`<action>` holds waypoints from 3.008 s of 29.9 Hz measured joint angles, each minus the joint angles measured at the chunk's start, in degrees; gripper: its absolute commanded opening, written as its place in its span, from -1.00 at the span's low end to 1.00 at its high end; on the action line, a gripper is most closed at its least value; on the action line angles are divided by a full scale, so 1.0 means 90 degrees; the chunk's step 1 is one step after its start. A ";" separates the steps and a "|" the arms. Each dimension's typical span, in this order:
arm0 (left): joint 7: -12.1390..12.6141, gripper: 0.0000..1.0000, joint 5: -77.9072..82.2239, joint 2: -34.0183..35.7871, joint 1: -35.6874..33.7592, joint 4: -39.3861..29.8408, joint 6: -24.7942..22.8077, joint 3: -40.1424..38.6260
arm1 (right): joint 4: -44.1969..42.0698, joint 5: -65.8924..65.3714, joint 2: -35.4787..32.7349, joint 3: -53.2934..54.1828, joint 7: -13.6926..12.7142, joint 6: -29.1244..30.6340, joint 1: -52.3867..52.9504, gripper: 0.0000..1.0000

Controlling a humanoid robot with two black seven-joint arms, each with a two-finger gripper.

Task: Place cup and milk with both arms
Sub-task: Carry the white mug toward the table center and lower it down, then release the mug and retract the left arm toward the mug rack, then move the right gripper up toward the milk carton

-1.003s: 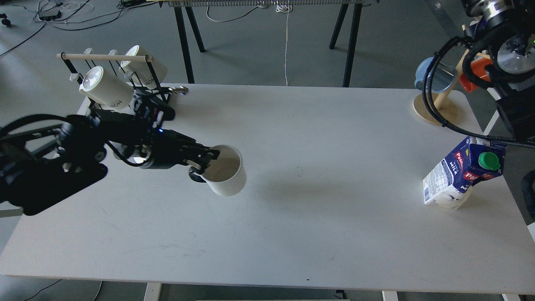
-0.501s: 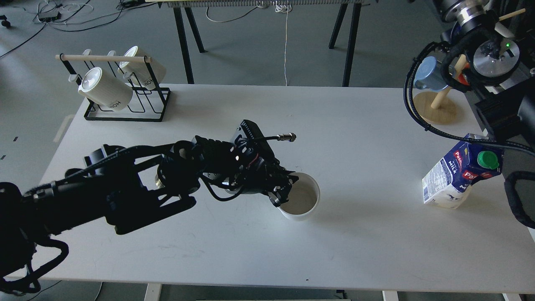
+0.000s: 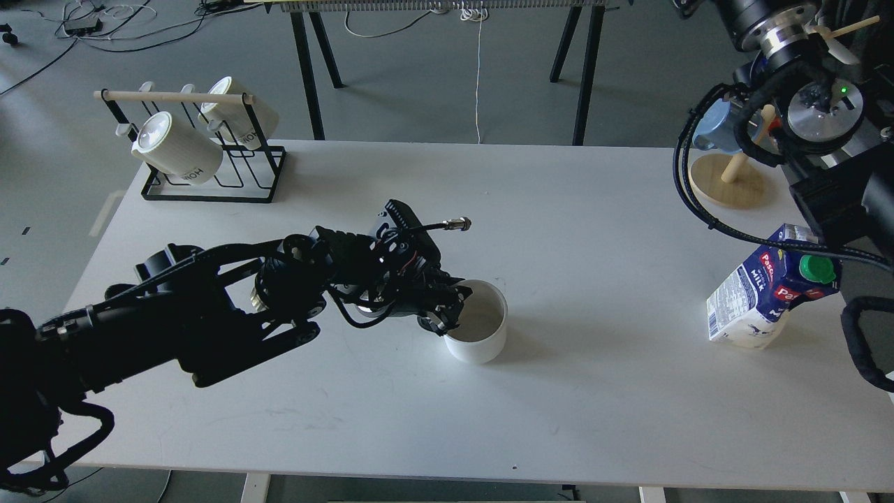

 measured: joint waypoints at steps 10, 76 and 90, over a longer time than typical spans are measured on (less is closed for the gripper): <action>-0.0022 0.92 -0.0891 0.0518 0.0434 0.0001 0.0091 -0.0828 | 0.0910 0.0045 -0.0771 0.0080 -0.0011 0.0000 -0.0657 0.99; 0.0419 0.99 -1.5294 0.1058 0.0727 0.3187 0.0002 -0.4186 | 0.5700 -0.0051 -0.2385 0.4220 0.0856 0.0000 -1.0761 0.98; 0.0454 0.99 -1.5264 0.1207 0.0765 0.3199 0.0002 -0.4122 | 0.5677 -0.0787 -0.1040 0.2949 0.0847 0.0000 -0.9778 0.98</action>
